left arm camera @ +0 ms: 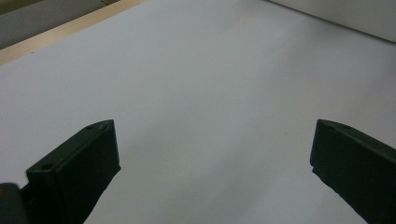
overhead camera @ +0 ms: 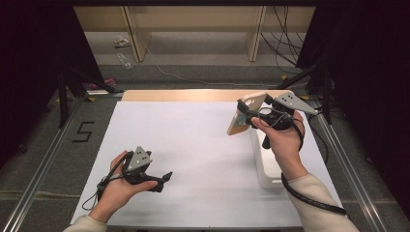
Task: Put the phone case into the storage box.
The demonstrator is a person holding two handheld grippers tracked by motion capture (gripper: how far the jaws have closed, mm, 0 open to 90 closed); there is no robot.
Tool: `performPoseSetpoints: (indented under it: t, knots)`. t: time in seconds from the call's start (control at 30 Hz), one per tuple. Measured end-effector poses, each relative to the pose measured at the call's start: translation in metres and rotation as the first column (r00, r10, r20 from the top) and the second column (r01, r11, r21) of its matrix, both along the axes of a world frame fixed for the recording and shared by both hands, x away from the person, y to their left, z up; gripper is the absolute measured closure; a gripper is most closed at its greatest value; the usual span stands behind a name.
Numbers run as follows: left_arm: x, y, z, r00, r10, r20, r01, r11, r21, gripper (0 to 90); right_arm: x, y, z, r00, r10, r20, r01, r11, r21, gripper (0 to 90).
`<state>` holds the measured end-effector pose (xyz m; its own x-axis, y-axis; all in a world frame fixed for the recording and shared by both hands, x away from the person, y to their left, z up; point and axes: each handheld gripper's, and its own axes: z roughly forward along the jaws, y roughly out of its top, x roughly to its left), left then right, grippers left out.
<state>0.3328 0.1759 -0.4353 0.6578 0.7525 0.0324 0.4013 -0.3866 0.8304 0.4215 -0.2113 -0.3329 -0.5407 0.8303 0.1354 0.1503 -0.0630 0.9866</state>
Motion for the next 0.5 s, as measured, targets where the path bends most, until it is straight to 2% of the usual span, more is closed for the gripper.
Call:
performPoseSetpoints:
  t: [0.5]
  knots:
    - [0.000, 0.000, 0.000, 1.0000, 0.000, 0.000, 0.000, 1.0000, -0.001, 0.5, 0.001, -0.011, 0.007, 0.9991, -0.039, 0.014, 0.039, 0.999, 0.000, 12.2]
